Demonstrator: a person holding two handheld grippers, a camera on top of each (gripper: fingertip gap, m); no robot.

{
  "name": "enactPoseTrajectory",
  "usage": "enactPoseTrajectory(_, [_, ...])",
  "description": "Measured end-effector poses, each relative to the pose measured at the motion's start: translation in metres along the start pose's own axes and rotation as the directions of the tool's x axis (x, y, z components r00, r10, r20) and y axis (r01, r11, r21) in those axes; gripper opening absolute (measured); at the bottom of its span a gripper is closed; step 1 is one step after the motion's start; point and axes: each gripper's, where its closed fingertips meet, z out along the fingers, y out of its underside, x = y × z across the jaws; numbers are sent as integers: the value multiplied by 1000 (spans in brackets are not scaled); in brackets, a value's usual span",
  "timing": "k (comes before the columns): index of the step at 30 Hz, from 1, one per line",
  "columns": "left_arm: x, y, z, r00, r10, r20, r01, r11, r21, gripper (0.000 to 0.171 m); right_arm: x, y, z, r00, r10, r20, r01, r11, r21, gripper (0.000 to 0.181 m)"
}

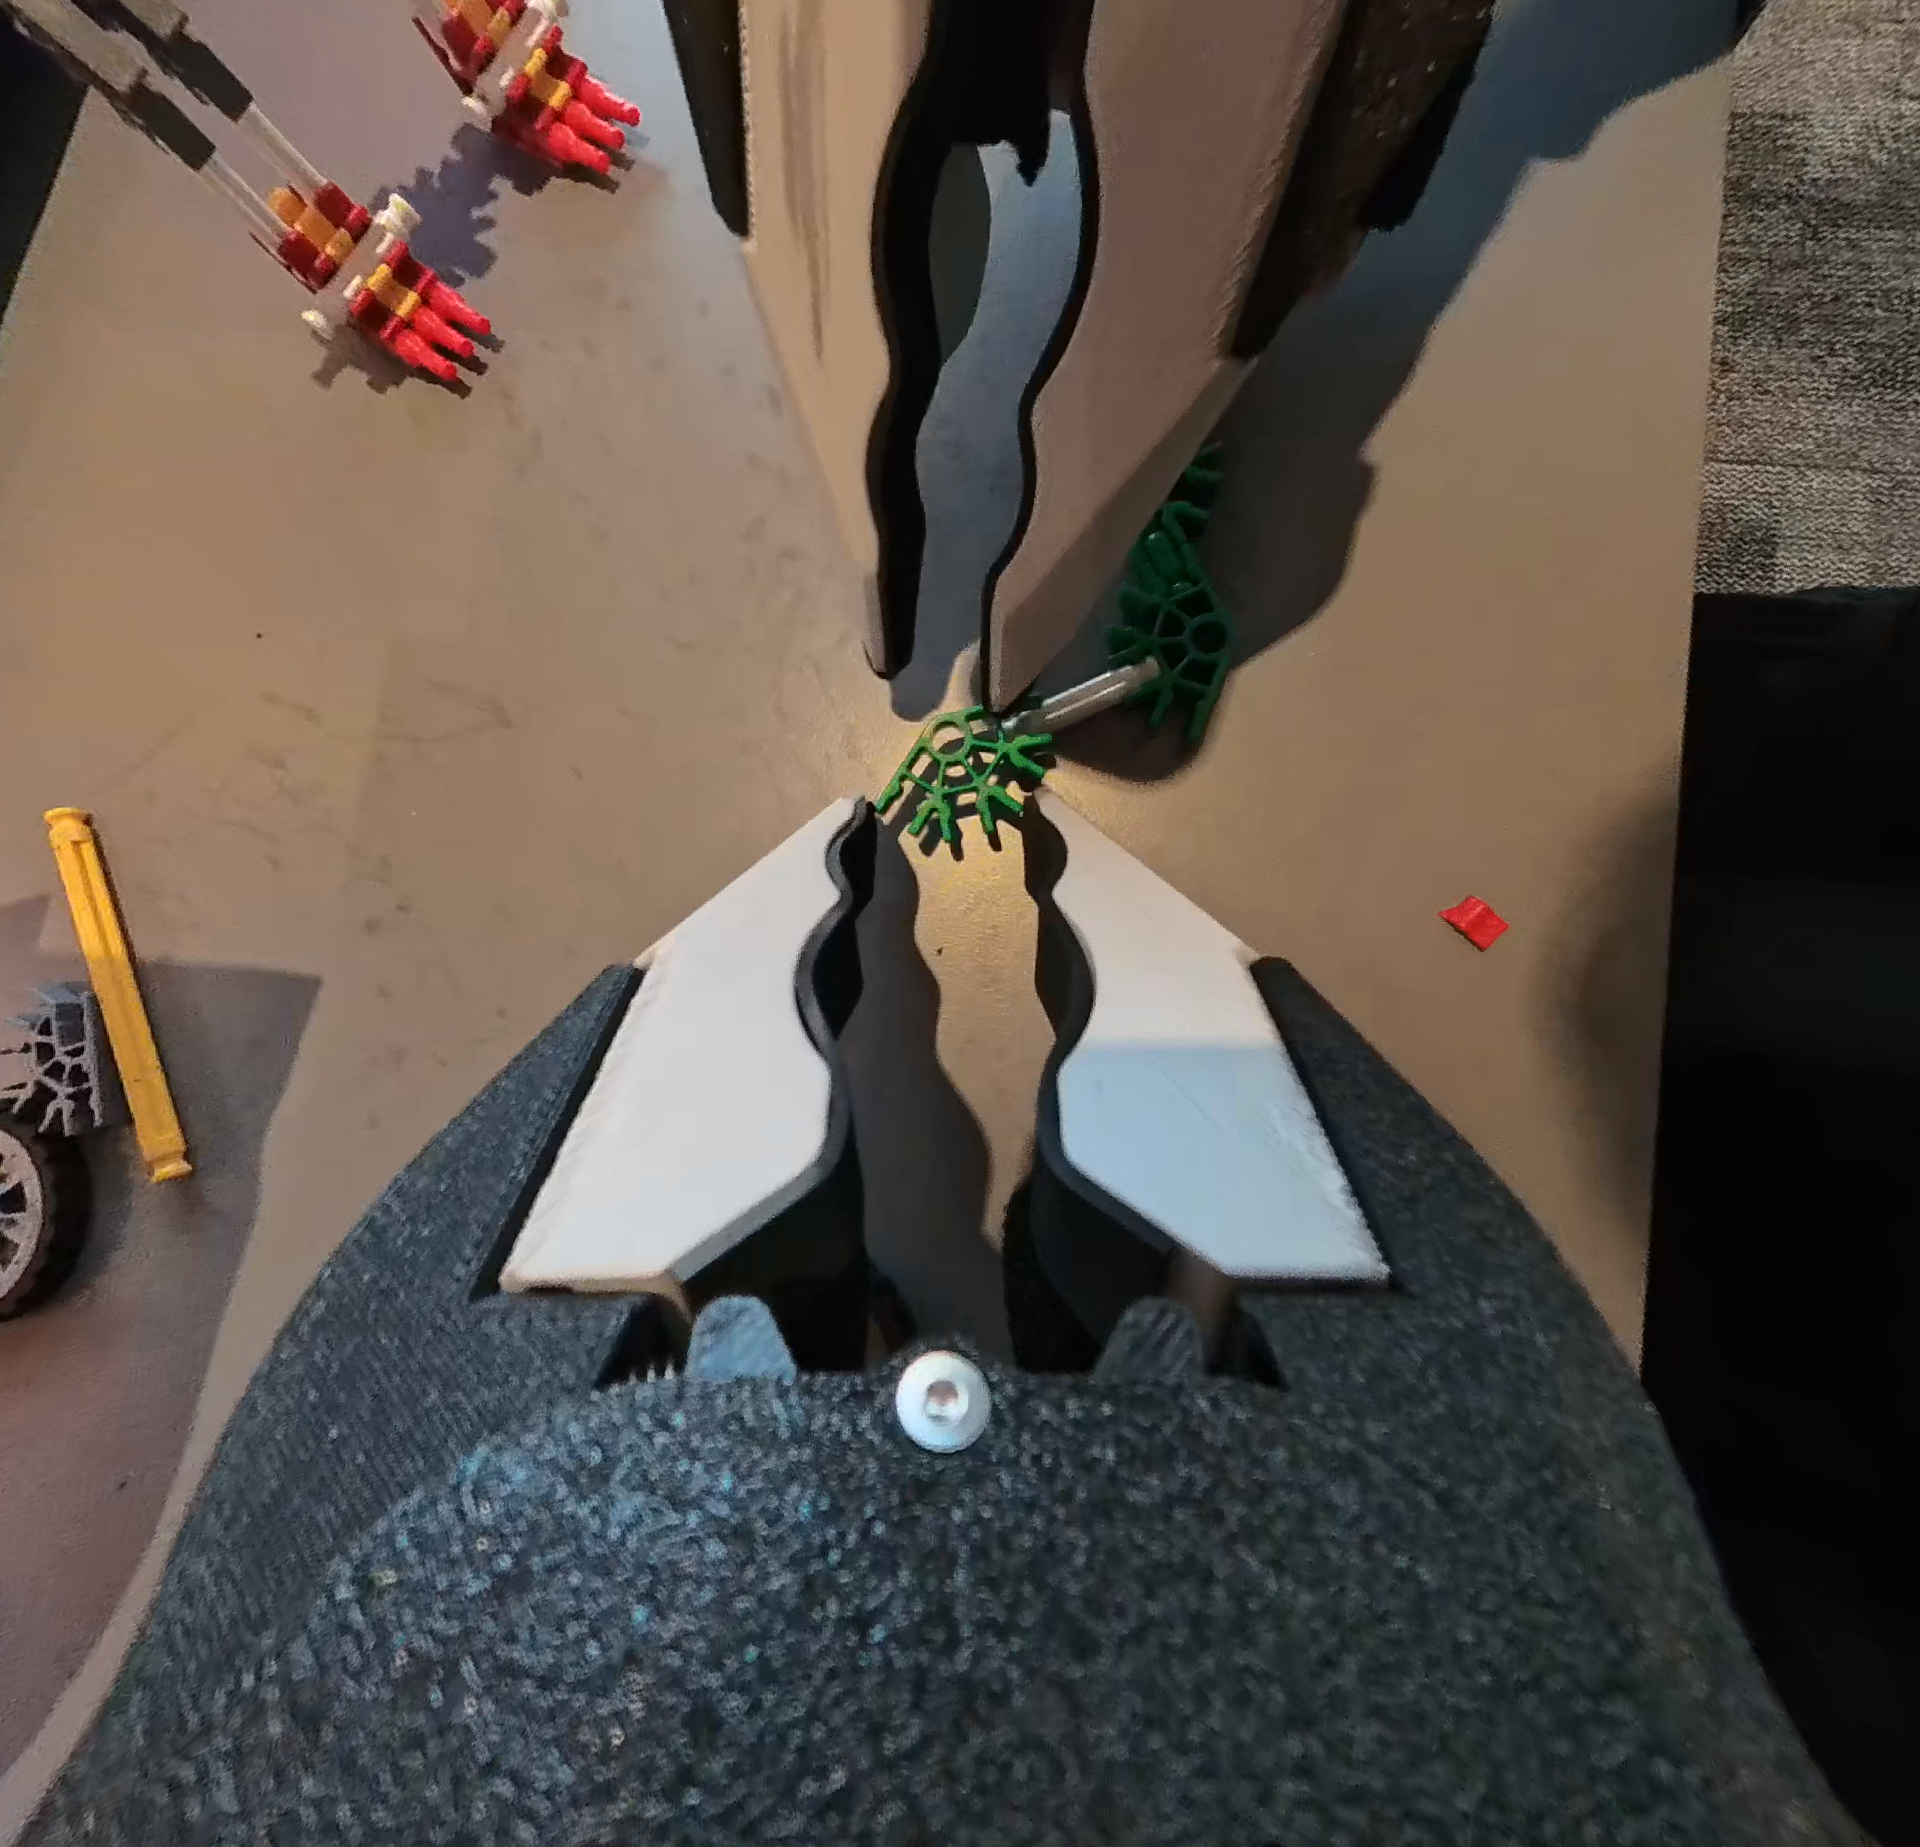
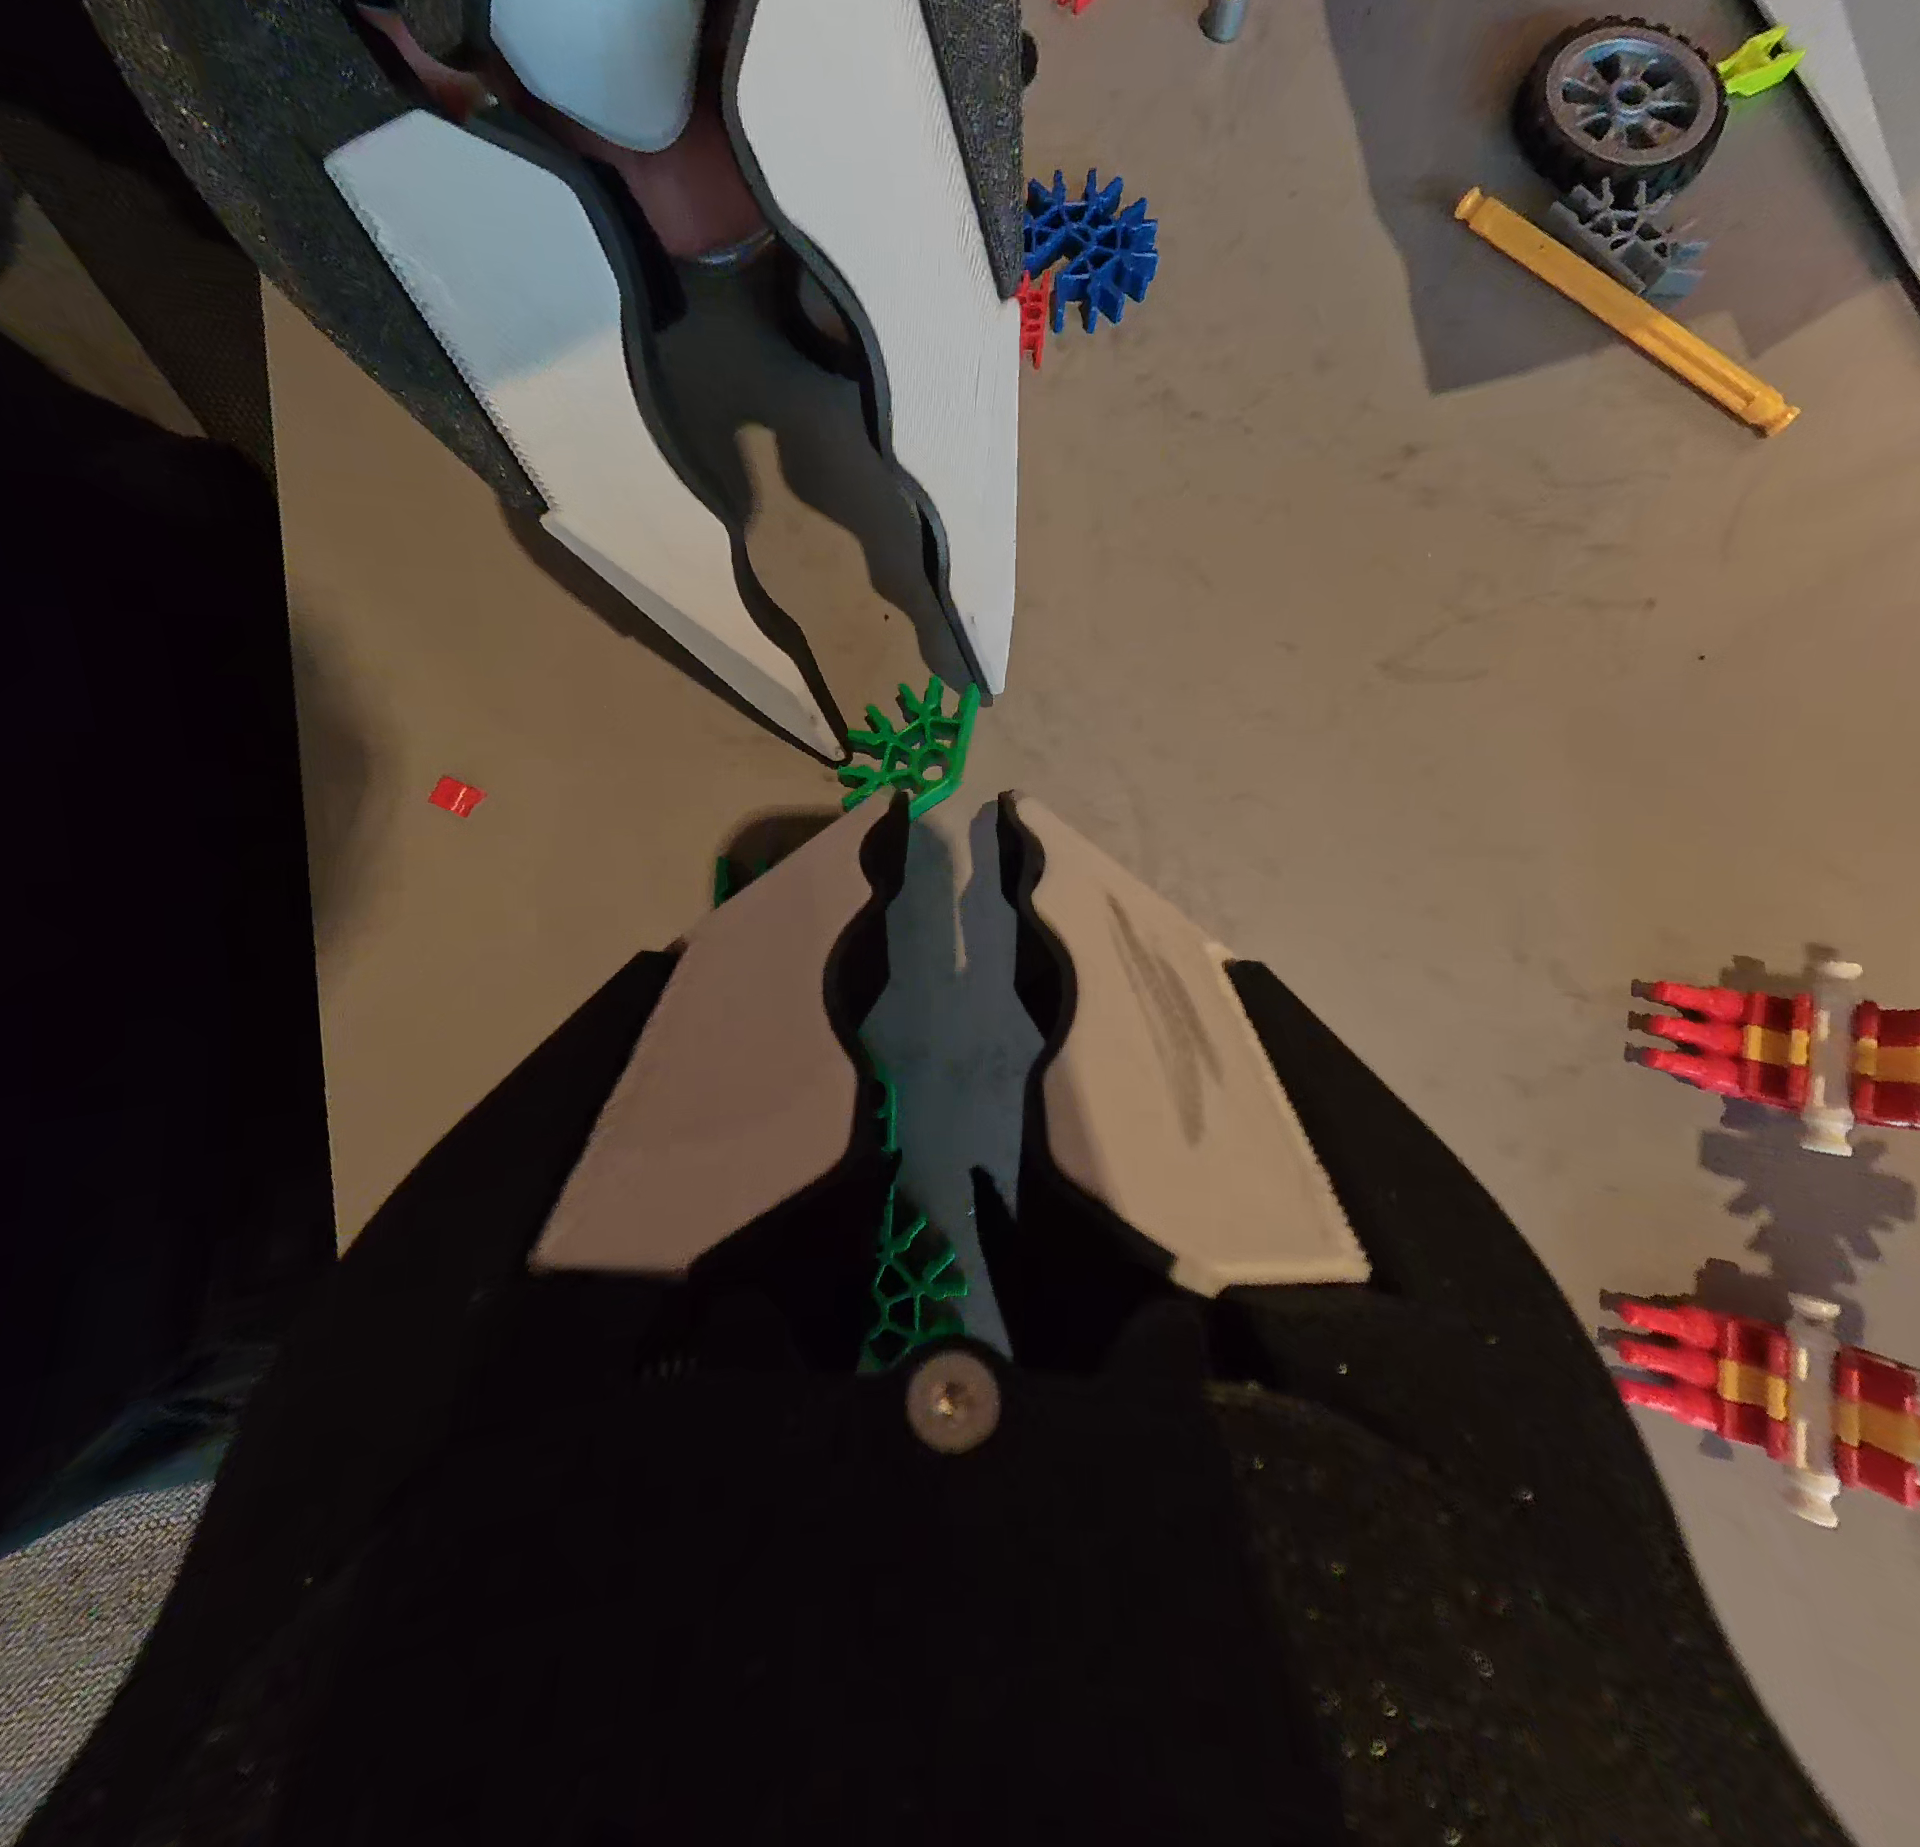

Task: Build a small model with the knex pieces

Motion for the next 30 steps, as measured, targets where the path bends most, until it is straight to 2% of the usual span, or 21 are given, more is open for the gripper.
enactPoseTrajectory(9, [-1, 3, 3, 1000, -9, 9, 9, 1000, -16, 28, 1, 1, 2, 1000, -2, 0, 2, 1000, -16, 15])
enactPoseTrajectory(13, [-1, 3, 2, 1000, -24, -1, 24, 1000, -6, 28, -3, 2, 3, 1000, -23, 6, 23, 999, -39, 6])
enactPoseTrajectory(17, [2, 2, 4, 1000, -18, -9, 18, 1000, -5, 17, -4, 9, 8, 998, -68, -6, 68, 993, -92, 0])
enactPoseTrajectory(22, [2, 3, 2, 1000, -22, -14, 22, 1000, 4, 18, 0, 9, 5, 997, -72, -31, 69, 993, -92, 2])
enactPoseTrajectory(27, [3, 4, -1, 1000, 9, -16, -9, 1000, 5, 20, -5, 7, 4, 997, -78, -12, 76, 994, -80, 2])
enactPoseTrajectory(30, [6, 0, -4, 995, 94, -21, -93, 996, 9, 27, -5, 8, 4, 997, -76, -7, 75, 994, -81, 2])
